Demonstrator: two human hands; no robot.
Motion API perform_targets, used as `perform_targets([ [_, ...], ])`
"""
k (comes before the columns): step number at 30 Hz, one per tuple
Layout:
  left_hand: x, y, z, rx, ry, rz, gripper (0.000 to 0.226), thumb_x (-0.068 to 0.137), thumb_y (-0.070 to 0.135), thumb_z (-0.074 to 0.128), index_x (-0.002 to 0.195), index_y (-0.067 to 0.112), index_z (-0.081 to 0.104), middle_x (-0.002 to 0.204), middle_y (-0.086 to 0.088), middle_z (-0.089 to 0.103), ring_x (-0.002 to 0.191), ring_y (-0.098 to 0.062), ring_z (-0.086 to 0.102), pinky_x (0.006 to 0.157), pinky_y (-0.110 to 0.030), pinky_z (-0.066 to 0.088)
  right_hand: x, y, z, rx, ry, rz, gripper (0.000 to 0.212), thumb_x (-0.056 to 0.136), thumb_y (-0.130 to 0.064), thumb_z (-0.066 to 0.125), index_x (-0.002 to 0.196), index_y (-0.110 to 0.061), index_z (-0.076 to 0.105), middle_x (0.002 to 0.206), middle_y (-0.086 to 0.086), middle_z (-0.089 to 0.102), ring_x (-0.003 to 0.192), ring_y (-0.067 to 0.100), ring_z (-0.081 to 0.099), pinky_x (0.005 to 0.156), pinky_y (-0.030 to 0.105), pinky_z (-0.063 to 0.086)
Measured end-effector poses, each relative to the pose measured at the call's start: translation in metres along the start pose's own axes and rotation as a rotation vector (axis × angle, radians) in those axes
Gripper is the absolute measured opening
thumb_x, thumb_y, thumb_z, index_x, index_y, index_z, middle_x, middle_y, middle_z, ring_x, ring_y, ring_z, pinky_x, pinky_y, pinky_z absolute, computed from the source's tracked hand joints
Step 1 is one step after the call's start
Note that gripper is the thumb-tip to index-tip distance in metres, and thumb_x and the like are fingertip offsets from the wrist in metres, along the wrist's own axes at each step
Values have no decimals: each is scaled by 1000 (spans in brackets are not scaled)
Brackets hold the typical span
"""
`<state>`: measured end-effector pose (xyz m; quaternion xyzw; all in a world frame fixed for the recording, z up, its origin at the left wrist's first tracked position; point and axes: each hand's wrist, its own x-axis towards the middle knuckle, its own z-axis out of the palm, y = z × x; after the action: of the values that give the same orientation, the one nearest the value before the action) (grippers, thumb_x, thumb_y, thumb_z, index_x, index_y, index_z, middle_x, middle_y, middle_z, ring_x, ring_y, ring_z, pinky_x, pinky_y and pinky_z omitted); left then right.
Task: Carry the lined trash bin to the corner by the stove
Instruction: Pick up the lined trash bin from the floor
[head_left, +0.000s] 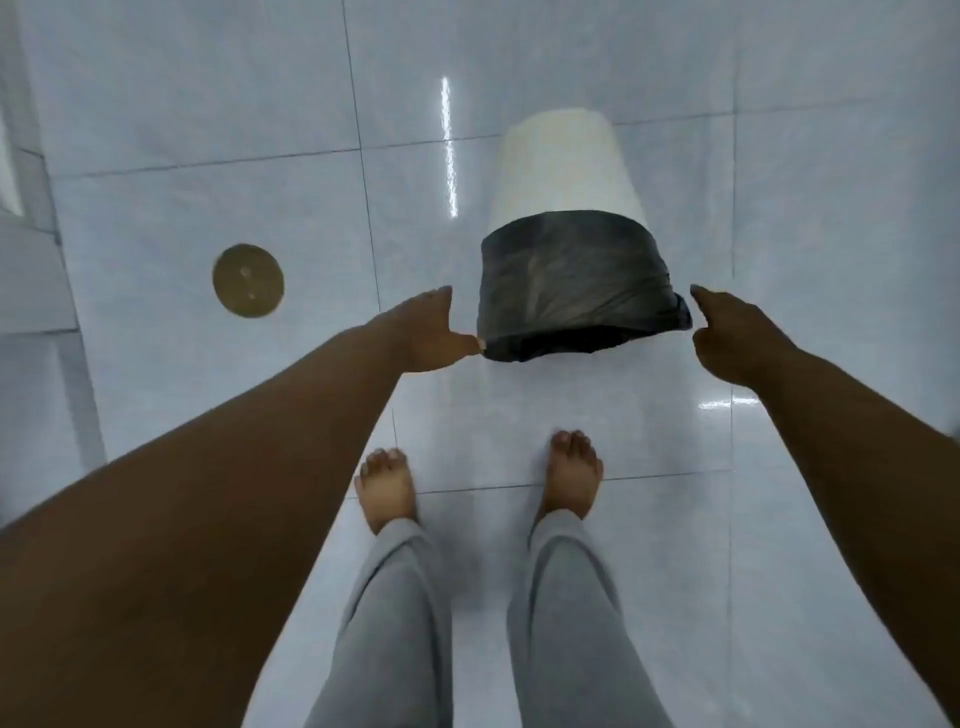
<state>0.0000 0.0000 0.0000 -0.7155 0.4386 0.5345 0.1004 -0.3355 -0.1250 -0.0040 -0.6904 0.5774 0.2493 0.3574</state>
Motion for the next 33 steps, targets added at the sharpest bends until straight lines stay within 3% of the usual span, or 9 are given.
perform_targets([
  [4, 15, 7, 31, -104, -158, -25, 83, 89, 33, 64, 155, 13, 18, 159, -16, 34, 138, -33, 41, 100, -40, 39, 11, 0, 24, 88, 29, -35, 49, 96, -13, 52, 144, -11, 42, 136, 24, 56, 122, 44, 52, 94, 37, 38],
  [6, 13, 14, 36, -193, -150, 13, 73, 88, 29, 64, 151, 17, 28, 147, -16, 49, 117, -29, 53, 86, -33, 38, 11, -5, 27, 136, 105, -40, 43, 98, -17, 49, 140, -11, 47, 127, 25, 62, 112, 45, 57, 84, 32, 37],
  [8, 3, 16, 30, -273, -117, 40, 65, 90, 31, 62, 147, 17, 34, 139, -15, 55, 103, -23, 53, 83, -32, 38, 4, -17, 20, 184, 200, -75, 39, 98, -16, 48, 137, -10, 52, 122, 23, 65, 107, 42, 59, 81, 28, 35],
  [10, -11, 15, 18, -311, -87, 44, 57, 93, 35, 58, 144, 17, 40, 139, -14, 56, 106, -21, 52, 85, -32, 38, -4, -34, 8, 256, 276, -99, 34, 98, -19, 48, 129, -9, 58, 119, 20, 66, 105, 38, 60, 81, 26, 36],
  [13, -31, 11, -12, -400, 90, 15, 52, 91, 41, 57, 137, 17, 54, 136, -9, 62, 117, -27, 58, 87, -31, 39, -12, -69, -24, 373, 357, -89, 38, 97, -36, 47, 119, -10, 63, 112, 17, 67, 102, 32, 60, 81, 30, 39],
  [18, -55, -3, -62, -691, 377, -41, 53, 87, 38, 64, 136, 18, 57, 132, -5, 65, 103, -17, 57, 86, -29, 45, -11, -127, -66, 461, 310, 9, 58, 96, -56, 36, 125, -12, 57, 121, 15, 64, 112, 34, 57, 93, 42, 45],
  [21, -61, -11, -76, -807, 390, -63, 48, 86, 36, 64, 131, 20, 58, 126, -5, 65, 105, -23, 60, 92, -39, 54, -9, -148, -67, 413, 251, -8, 56, 98, -51, 33, 127, -9, 56, 125, 16, 62, 116, 36, 55, 96, 44, 44],
  [24, -61, -23, -74, -875, 373, -65, 27, 84, 31, 64, 111, 25, 63, 111, -5, 69, 102, -26, 64, 89, -47, 58, -9, -155, -53, 379, 214, -17, 52, 101, -45, 32, 124, -7, 58, 123, 18, 63, 113, 37, 56, 96, 45, 44],
  [33, -49, -56, -55, -935, 384, -63, 40, 83, 30, 62, 122, 22, 61, 118, -5, 67, 109, -27, 63, 94, -49, 55, -7, -144, -13, 467, 222, -32, 54, 97, -53, 31, 126, -16, 58, 122, 11, 64, 112, 30, 58, 97, 48, 47],
])
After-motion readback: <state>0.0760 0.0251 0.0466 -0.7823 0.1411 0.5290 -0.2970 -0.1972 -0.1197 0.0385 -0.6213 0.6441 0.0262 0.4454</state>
